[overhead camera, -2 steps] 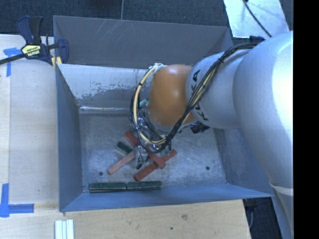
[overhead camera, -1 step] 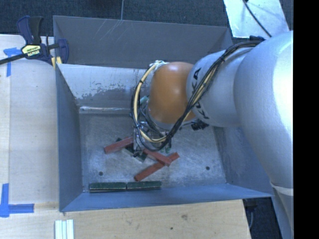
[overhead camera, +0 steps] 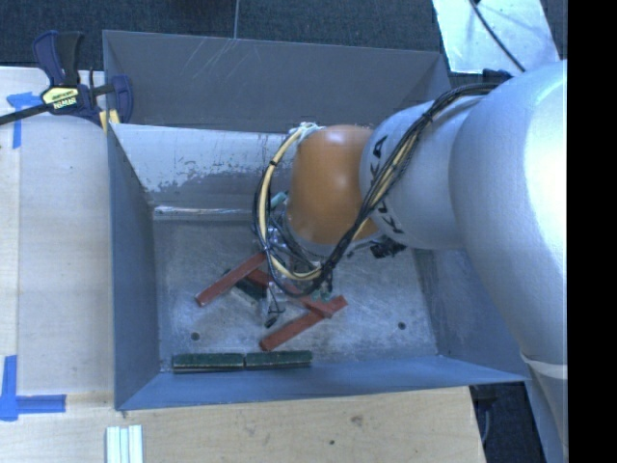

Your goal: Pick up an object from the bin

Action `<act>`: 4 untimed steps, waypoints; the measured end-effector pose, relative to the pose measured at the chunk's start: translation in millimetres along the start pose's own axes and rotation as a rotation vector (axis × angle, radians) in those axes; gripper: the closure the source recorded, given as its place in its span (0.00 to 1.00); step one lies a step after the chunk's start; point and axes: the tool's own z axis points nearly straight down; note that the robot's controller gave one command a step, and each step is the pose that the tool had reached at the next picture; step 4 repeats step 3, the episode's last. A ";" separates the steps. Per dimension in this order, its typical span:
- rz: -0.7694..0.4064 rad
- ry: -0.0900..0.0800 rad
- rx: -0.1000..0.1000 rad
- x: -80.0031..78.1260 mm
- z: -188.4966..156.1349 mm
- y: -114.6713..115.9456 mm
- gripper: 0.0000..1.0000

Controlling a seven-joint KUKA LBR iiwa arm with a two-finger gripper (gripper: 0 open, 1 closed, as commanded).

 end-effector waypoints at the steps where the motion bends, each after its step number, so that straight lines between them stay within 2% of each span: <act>1: 0.001 0.001 0.001 -0.6 -2.2 -0.6 1.00; 2: 0.021 -0.005 -0.001 -36.3 -107.1 28.8 1.00; 3: 0.025 -0.006 0.000 -51.5 -271.7 19.1 1.00; 4: 0.025 -0.006 0.000 -51.5 -271.7 19.1 1.00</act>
Offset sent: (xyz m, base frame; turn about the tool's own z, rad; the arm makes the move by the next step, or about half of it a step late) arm 0.0000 0.0000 0.0000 0.0000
